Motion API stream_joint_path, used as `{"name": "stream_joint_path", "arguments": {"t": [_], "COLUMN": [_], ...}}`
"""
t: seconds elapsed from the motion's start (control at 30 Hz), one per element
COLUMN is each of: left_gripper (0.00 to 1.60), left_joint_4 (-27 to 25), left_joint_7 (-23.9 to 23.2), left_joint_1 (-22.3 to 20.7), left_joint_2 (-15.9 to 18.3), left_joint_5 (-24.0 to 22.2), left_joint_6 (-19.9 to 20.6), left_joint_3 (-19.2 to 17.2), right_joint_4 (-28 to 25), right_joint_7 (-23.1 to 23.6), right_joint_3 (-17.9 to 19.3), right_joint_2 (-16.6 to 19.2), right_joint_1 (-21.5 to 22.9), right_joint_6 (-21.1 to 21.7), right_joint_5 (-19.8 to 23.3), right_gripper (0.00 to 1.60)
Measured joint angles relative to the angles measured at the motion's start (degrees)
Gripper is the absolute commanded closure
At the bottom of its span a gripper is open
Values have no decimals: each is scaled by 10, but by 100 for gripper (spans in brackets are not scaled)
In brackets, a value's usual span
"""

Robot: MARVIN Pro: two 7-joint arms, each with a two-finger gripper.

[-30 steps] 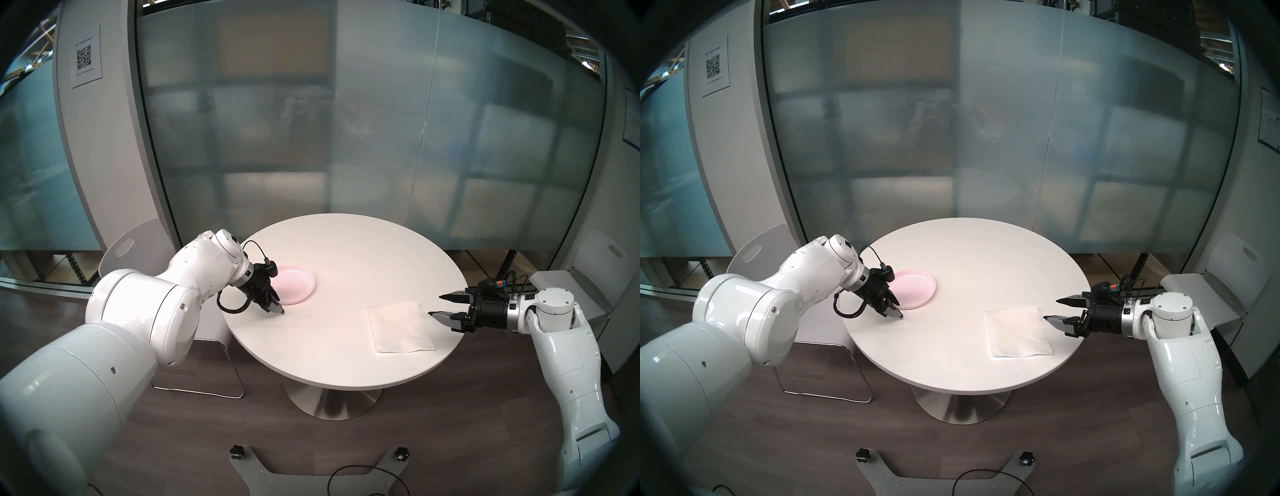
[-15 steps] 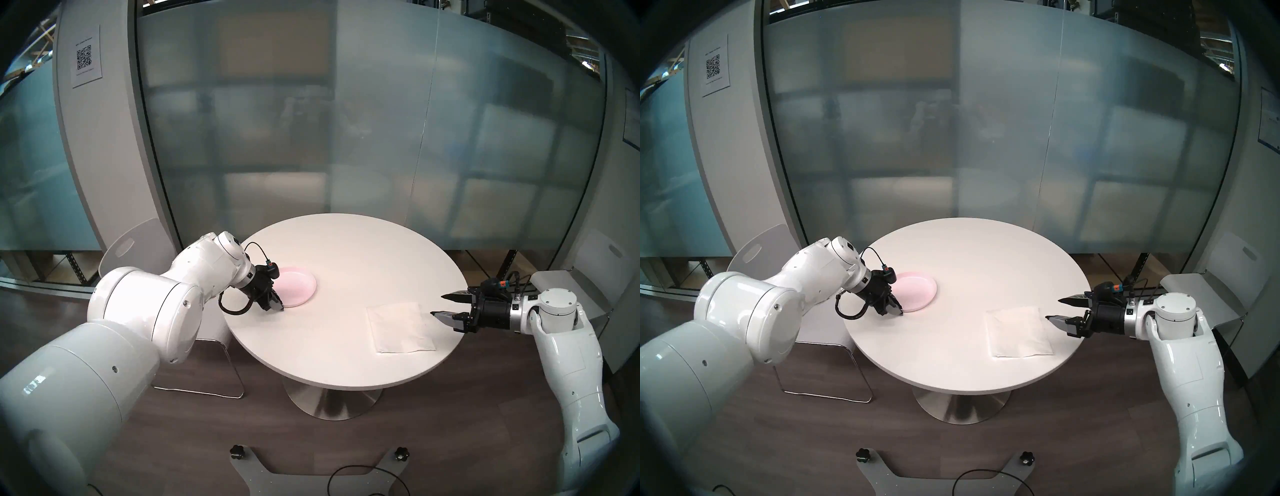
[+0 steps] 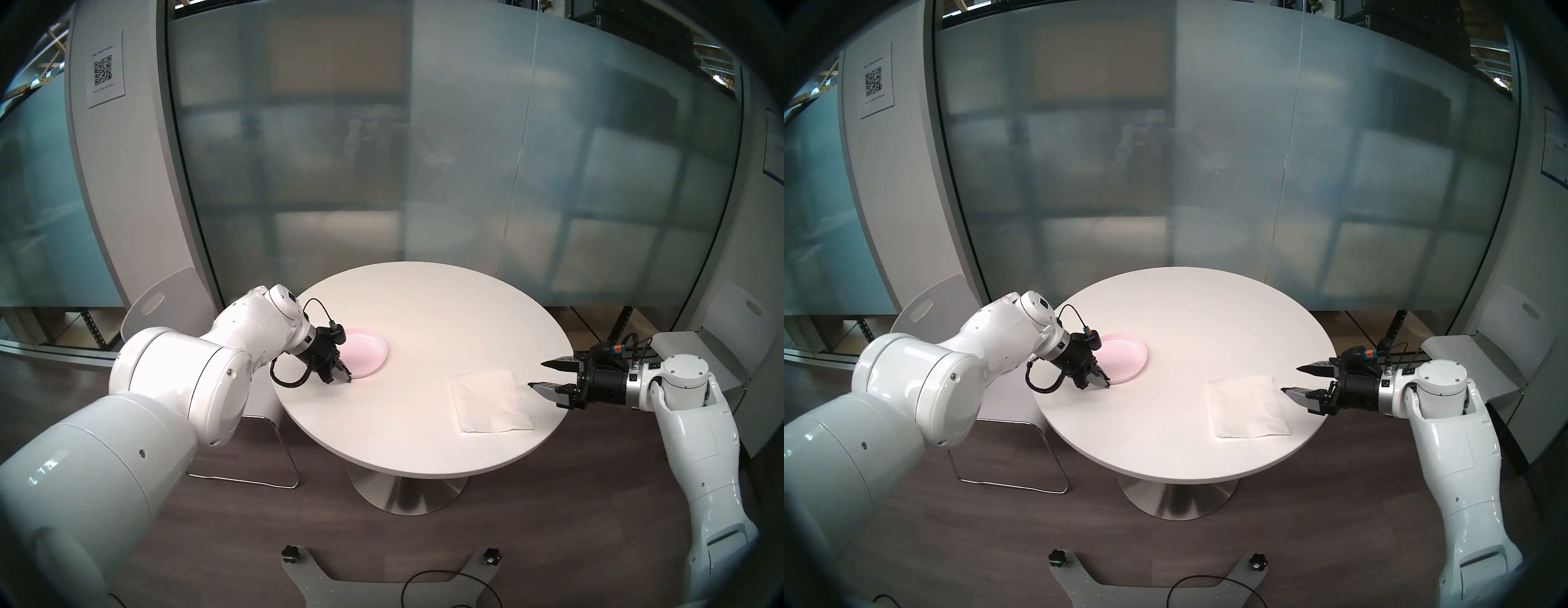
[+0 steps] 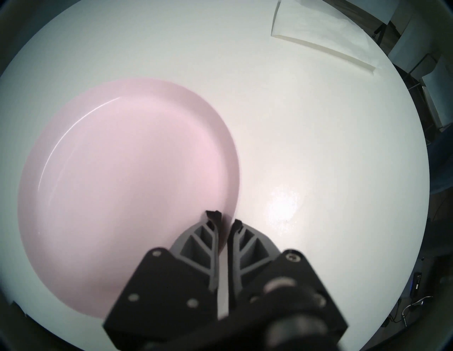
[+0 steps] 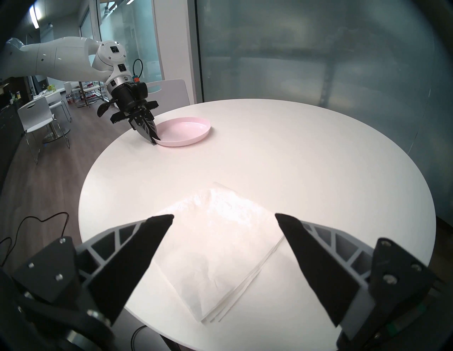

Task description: Fold the napkin in half twice and place it beside the plate

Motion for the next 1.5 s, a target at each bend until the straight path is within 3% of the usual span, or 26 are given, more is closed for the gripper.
{"name": "stream_joint_path", "arguments": {"t": [0.77, 1.5], "left_gripper": [160, 160], "left_joint_4": [1, -1], "left_joint_7": [-135, -152], "left_joint_1": [21, 22], "left_joint_2": [1, -5], "left_joint_5": [-11, -17], "left_joint_6": [-66, -109], "left_joint_3": [3, 24], "right_joint_4": [-16, -23], "right_joint_7": [3, 7], "right_joint_3": [1, 3], "right_joint_2": [-10, -18], "right_joint_1": [-4, -11], "right_joint_6": [0, -1], "right_joint_5": [-1, -3], "right_gripper": [0, 0]}}
